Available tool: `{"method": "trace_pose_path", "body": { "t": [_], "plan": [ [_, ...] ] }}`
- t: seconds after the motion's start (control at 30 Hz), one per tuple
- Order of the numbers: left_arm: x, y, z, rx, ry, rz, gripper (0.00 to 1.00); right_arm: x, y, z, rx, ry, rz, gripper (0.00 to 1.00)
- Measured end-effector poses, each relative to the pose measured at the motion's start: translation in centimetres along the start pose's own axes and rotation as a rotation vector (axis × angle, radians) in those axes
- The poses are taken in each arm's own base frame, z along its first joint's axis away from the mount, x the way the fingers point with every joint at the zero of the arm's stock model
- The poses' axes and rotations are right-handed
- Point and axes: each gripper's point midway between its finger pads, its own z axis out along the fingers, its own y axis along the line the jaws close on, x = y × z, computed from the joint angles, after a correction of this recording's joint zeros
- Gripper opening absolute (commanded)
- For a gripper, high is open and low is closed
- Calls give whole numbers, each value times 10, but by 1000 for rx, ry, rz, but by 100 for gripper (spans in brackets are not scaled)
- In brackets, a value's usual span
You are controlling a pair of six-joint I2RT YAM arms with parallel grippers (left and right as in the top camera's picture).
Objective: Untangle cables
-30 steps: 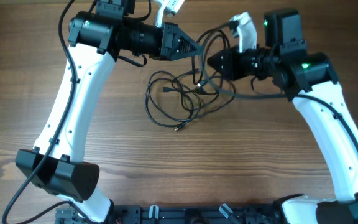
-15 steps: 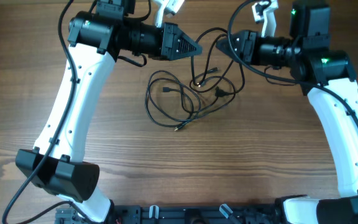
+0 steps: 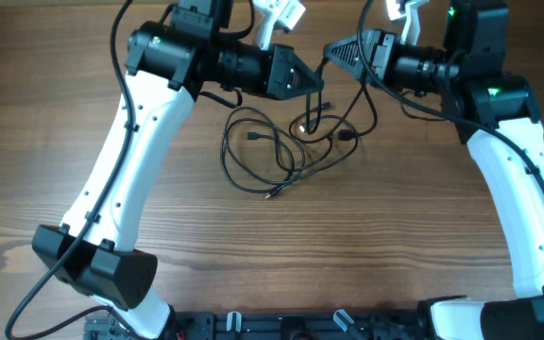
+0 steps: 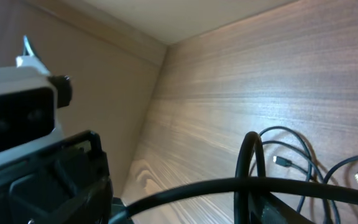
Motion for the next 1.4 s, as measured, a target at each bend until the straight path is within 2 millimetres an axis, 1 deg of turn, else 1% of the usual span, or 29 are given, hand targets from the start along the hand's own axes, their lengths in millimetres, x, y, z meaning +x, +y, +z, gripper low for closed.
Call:
{"method": "trace_pose_path", "body": {
  "t": [0.1, 0.17, 0.2, 0.23, 0.27, 0.33, 0.4, 0.43, 0.5, 0.6, 0.67, 0.7, 0.8, 0.83, 0.93, 0.97, 1.0, 1.03, 1.07, 1.17, 1.27, 1.33, 1.4],
  "plan": [
    [1, -1, 3, -8, 5, 7, 4, 0, -5, 8, -2, 13, 28, 26],
    [2, 2, 5, -27, 8, 4, 4, 1, -5, 13, -13, 22, 27, 11],
    [2, 5, 5, -44, 6, 1, 7, 1, -4, 14, -19, 26, 35, 7],
    [2, 8, 6, -59, 6, -1, 12, 1, -3, 15, -24, 26, 37, 4],
    [3, 11, 6, -75, 6, -3, 17, 0, -2, 15, -28, 23, 31, 4],
    [1, 16, 6, -102, -1, 4, 34, 0, -2, 15, -27, 21, 26, 4],
    [-1, 21, 5, -133, -11, 17, 41, 0, -5, 16, -20, 21, 31, 4],
    [-2, 24, 5, -151, -15, 14, 48, -1, -6, 17, -15, 19, 33, 4],
    [-3, 33, 3, -202, -24, 17, 61, -1, -8, 17, -8, 16, 31, 4],
    [-5, 46, 0, -281, -36, 16, 86, -2, -10, 17, 2, 10, 16, 4],
    [-8, 58, -6, -341, -52, 14, 94, -3, -11, 17, 8, 6, 4, 4],
    [-10, 65, -12, -373, -65, 7, 97, -3, -11, 17, 9, 5, -2, 4],
    [-18, 89, -35, -458, -112, -29, 99, -7, -9, 17, 4, -8, -25, 5],
    [-20, 100, -47, -487, -129, -52, 99, -7, -9, 17, 3, -9, -27, 4],
    [-17, 127, -79, -560, -158, -134, 99, -10, -6, 17, 1, -14, -35, 5],
    [-15, 132, -87, -575, -162, -156, 100, -13, -4, 16, -1, -21, -41, 5],
    [-13, 139, -96, -593, -167, -180, 100, -18, 2, 14, -6, -30, -54, 4],
    [-10, 142, -100, -601, -167, -197, 100, -22, 7, 12, -11, -38, -64, 5],
    [-7, 146, -105, -613, -164, -217, 100, -29, 17, 8, -21, -54, -85, 5],
    [-2, 149, -109, -621, -156, -242, 100, -45, 46, -6, -40, -90, -133, 5],
    [-1, 149, -110, -622, -152, -248, 100, -57, 68, -22, -40, -126, -165, 5],
    [-1, 149, -110, -622, -152, -247, 100, -64, 73, -35, -2, -156, -177, 4],
    [-1, 149, -110, -622, -152, -248, 100, -70, 67, -46, 62, -182, -175, 4]
  ]
}}
